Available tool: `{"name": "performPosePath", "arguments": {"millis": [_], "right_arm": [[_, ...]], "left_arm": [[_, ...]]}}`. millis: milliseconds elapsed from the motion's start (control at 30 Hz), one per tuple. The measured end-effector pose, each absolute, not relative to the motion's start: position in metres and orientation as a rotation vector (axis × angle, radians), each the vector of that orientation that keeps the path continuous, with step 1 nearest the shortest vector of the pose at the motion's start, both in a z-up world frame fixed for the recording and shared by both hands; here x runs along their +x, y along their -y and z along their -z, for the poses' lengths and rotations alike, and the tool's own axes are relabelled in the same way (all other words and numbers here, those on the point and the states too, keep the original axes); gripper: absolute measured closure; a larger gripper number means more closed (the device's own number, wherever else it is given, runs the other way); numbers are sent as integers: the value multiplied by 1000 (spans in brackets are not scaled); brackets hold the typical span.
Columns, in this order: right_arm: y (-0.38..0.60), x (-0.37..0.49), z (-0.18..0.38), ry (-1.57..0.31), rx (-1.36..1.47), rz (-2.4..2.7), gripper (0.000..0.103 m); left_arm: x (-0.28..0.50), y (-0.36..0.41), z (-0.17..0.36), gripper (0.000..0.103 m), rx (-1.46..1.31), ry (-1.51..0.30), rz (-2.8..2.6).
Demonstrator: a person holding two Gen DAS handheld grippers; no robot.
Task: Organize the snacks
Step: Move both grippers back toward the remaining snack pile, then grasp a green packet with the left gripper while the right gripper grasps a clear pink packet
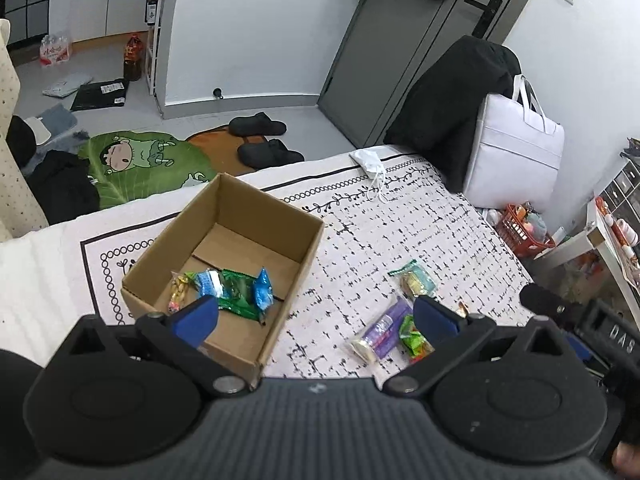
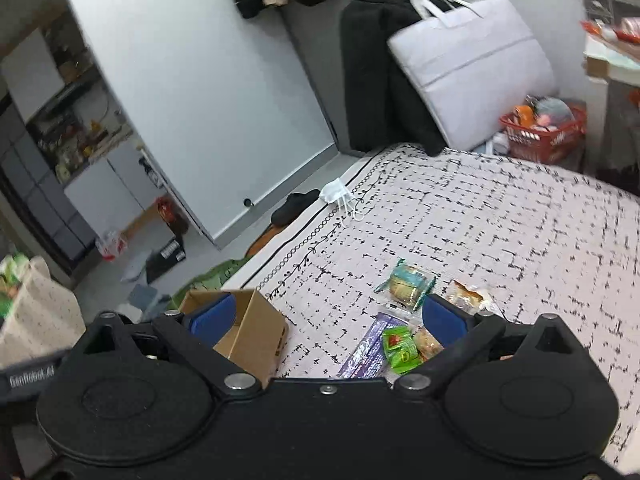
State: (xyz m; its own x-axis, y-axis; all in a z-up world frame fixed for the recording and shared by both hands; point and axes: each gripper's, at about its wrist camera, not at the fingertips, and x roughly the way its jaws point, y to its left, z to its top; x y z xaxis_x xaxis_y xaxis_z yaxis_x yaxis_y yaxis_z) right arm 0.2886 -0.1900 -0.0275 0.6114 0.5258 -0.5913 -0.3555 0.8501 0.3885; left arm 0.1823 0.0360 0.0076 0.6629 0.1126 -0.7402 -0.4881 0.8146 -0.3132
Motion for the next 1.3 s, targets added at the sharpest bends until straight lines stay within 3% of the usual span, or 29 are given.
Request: {"name": "performPosePath", "arguments": {"millis": [767, 1133, 1300], "right_arm": [[277, 300, 71, -877, 478, -423, 5], [292, 317, 98, -959, 620, -400, 32], [294, 325, 116, -1021, 707, -386, 38]], "left_arm": [[188, 38, -16, 1, -465, -717, -323], [217, 51, 15, 7, -487, -732, -257], [240, 51, 33, 24, -515, -747, -241]]}}
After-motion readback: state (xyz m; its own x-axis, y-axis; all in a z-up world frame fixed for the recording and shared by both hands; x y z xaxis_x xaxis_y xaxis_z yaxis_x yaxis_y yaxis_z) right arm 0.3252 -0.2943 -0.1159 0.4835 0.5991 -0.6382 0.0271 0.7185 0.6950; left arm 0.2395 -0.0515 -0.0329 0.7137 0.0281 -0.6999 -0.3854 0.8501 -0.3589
